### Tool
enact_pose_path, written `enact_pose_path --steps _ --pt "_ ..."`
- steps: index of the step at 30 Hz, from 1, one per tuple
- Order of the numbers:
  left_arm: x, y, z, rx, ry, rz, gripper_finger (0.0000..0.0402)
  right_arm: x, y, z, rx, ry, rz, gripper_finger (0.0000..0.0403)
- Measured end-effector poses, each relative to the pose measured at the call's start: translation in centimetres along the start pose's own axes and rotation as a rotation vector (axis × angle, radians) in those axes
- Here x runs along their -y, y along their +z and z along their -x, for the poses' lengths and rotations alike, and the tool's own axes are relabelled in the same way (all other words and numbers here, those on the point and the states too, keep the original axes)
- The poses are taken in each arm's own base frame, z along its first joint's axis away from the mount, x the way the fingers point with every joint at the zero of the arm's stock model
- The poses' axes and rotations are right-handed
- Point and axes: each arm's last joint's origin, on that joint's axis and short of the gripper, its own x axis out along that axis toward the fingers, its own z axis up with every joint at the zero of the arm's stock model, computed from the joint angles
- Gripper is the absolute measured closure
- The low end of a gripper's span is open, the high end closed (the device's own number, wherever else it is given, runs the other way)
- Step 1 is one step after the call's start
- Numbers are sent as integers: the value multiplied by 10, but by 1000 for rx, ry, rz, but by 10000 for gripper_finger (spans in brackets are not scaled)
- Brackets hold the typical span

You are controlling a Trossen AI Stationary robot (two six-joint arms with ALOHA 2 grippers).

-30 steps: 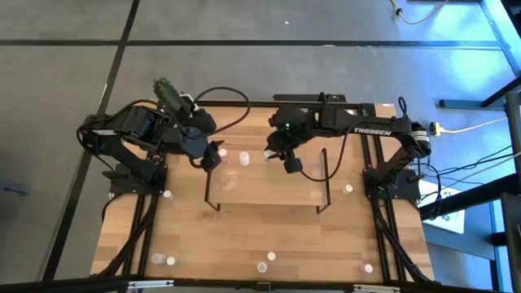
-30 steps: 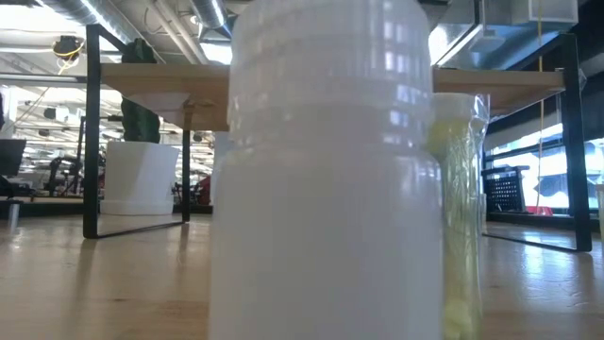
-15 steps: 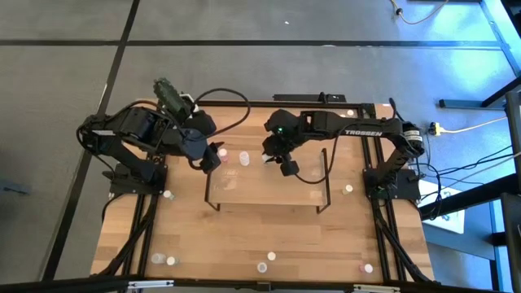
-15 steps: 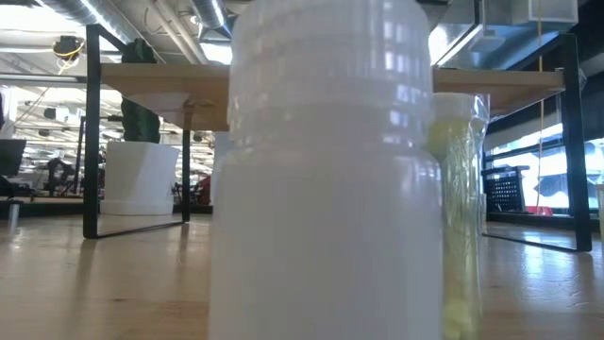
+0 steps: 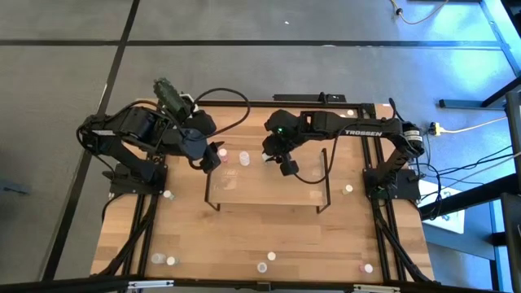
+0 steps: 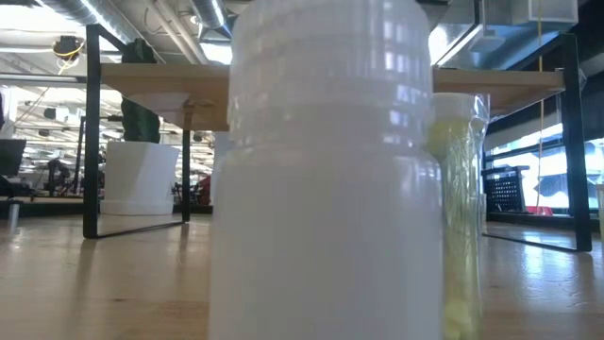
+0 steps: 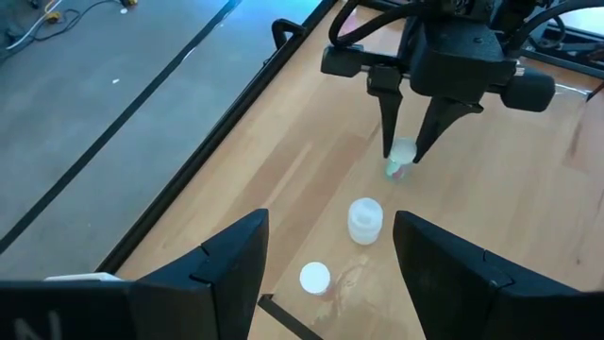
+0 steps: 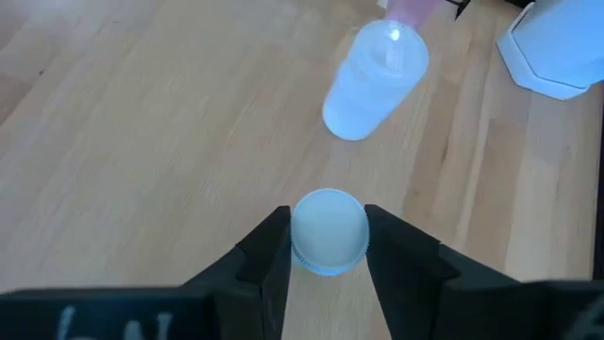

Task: Pick and place medicine bottles onto shelf by color
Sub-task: Put the top blue pill bottle on the shelf, then put the middle yellow pill bottle on the shelf

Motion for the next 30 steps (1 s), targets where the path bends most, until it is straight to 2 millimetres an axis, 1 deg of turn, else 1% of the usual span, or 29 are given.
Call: enact_pose_path --steps 8,12,25,30 --pt "0 0 0 0 0 0 179 0 0 0 -2 1 -2 227" --pt "0 0 0 0 0 0 179 0 0 0 -3 1 -7 213" --pt "0 0 0 0 0 0 179 1 3 4 9 -7 -6 210" --pt "0 0 0 0 0 -1 179 0 2 8 -21 -26 -10 210"
